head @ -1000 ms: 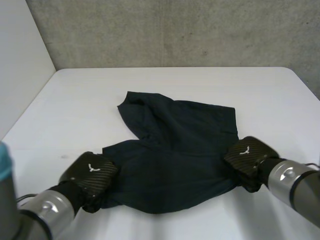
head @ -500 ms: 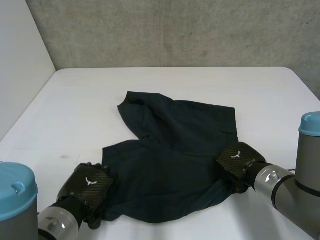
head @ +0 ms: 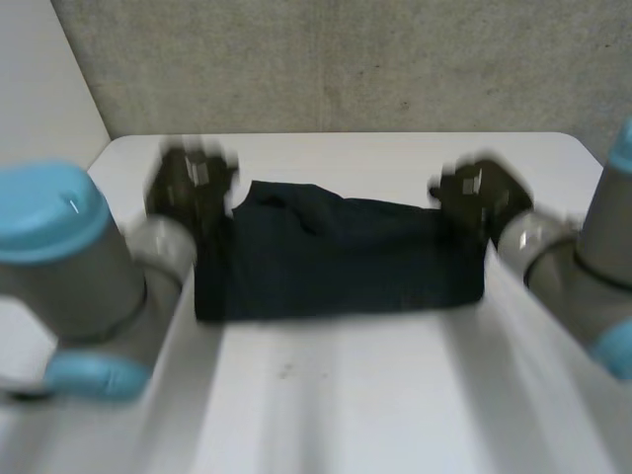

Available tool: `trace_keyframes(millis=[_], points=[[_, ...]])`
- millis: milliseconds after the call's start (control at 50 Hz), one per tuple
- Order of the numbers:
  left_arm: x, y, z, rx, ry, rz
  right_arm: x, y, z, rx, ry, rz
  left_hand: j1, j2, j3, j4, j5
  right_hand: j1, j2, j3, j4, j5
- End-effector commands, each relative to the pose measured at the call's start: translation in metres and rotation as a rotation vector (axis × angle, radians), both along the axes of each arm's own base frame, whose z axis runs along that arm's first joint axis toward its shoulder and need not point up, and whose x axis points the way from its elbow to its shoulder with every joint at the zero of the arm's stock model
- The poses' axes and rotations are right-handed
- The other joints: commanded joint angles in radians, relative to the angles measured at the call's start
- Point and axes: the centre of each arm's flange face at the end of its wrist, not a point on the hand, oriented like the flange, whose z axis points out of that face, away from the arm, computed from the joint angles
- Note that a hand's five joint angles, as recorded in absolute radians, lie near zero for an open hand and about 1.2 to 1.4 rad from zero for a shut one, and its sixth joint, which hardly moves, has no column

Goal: Fold the shorts.

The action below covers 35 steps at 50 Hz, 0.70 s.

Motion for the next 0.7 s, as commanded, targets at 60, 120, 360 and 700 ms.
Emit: trace_keyframes(millis=[60,120,360,700], points=[[-0.014,-0.038,0.161,-0.828,0.194,0.128,0.022,-0.047,0.140,-0.648,-0.283,0.007,0.231,0.202,0.205,0.197,0.255,0.422,0.221,0.219,0.205,0.233],[-0.015,-0.031,0.181,-0.942,0.258,0.134,0.022,-0.047,0.169,-0.847,-0.355,0.012,0.231,0.202,0.205,0.197,0.255,0.422,0.221,0.219,0.205,0.233],[-0.008,-0.021,0.084,-0.570,0.178,0.044,0.027,-0.042,0.093,-0.648,-0.272,0.060,0.231,0.202,0.205,0.197,0.255,0.422,0.221,0.219,0.205,0.233],[0.038,0.062,-0.097,0.204,-0.215,0.082,0.004,0.024,-0.094,0.079,0.102,0.134,0.231,0.202,0.205,0.197,0.255,0.422,0.221,0.219,0.205,0.233]])
